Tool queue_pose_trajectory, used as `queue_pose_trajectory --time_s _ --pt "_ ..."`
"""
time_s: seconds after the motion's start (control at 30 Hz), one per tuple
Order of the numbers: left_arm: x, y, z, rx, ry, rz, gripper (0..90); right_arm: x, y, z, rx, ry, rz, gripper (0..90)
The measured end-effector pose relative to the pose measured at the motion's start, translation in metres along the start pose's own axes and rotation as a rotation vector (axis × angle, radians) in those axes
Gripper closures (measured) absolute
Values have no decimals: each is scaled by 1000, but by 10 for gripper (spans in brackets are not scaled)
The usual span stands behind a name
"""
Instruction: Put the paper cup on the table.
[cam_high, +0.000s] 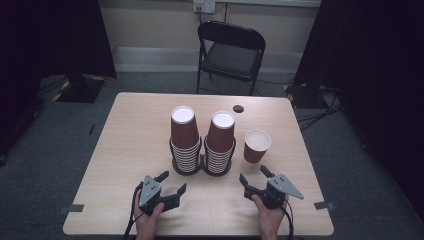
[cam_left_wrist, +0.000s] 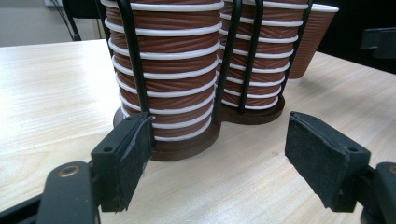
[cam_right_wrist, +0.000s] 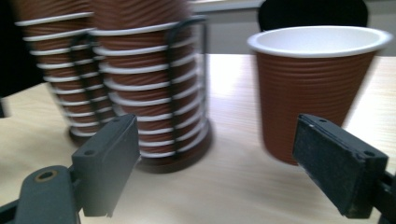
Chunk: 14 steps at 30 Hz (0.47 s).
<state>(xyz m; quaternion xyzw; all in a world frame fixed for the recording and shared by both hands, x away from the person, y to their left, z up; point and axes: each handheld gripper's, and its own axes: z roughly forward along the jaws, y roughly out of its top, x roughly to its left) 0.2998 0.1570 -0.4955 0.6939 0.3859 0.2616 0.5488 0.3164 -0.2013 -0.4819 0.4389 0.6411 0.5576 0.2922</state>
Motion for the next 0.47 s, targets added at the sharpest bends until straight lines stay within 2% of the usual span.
queue_pose_trajectory --time_s 0.07,0.2,0.33,0.47 --pt "0 0 -1 -5 0 11 229 9 -4 -2 1 21 -11 142" --pt "0 0 -1 -9 29 -9 228 21 -11 -3 -2 14 -32 143" --pt "0 -1 -3 -17 47 0 215 25 -17 -2 -1 9 -29 144" --pt "0 -1 -3 -16 28 7 179 26 -18 -4 -26 -25 -29 131"
